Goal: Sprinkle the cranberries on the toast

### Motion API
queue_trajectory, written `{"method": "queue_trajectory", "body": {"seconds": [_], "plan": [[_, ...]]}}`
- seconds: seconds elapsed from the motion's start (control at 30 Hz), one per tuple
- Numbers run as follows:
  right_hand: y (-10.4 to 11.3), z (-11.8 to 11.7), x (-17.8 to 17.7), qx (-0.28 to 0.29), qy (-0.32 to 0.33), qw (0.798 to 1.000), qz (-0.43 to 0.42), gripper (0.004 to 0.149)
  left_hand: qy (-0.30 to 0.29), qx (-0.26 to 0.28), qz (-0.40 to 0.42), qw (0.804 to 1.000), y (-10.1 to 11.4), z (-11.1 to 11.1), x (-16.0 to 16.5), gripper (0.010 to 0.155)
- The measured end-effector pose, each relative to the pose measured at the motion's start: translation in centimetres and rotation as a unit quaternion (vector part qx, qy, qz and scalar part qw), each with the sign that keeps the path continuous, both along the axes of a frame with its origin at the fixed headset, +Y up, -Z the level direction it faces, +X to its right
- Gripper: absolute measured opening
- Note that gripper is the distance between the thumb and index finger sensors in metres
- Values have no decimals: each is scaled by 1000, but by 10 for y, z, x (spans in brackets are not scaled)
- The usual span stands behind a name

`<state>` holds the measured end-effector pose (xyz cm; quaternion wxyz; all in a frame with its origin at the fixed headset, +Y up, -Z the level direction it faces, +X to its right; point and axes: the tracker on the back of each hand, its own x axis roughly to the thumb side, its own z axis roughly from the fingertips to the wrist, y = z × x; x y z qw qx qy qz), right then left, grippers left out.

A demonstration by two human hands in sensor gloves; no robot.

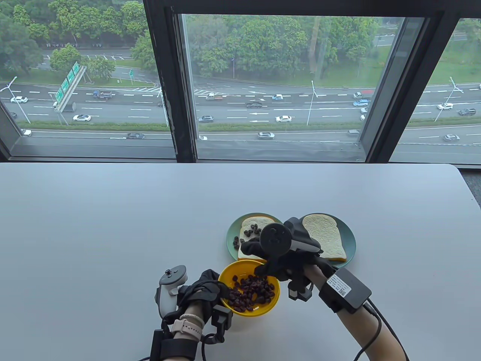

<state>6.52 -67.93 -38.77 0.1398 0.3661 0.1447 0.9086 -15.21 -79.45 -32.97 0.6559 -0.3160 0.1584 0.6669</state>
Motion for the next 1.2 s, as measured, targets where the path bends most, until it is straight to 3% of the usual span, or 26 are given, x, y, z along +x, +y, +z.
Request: {"method": "queue_trajectory", "body": {"seconds": [0.2, 0.33, 0.5, 0.57, 0.7, 0.77, 1.03, 1.2], "plan": [[-23, 26, -17, 5, 58, 987, 151, 81, 13, 18, 17, 1000, 5, 2, 2, 47], [-34, 31, -28, 35, 66, 981, 181, 84, 15, 34, 1, 999, 9, 1, 6, 47], [-39, 35, -45, 151, 67, 962, 216, 73, 15, 27, 18, 999, 7, 3, 10, 47], [-38, 35, -49, 186, 50, 961, 196, 60, 16, 23, 33, 999, 6, 4, 11, 47], [-35, 36, -48, 219, 47, 957, 184, 52, 22, 25, 34, 999, 6, 2, 9, 47], [-33, 37, -46, 238, 43, 957, 158, 40, 23, 25, 31, 999, 4, 2, 8, 47], [-24, 41, -36, 224, 41, 967, 112, 36, 8, 22, 10, 1000, 5, 2, 9, 47], [-7, 48, -30, 221, 42, 970, 89, 36, 4, 13, -6, 1000, 3, 3, 7, 47]]}}
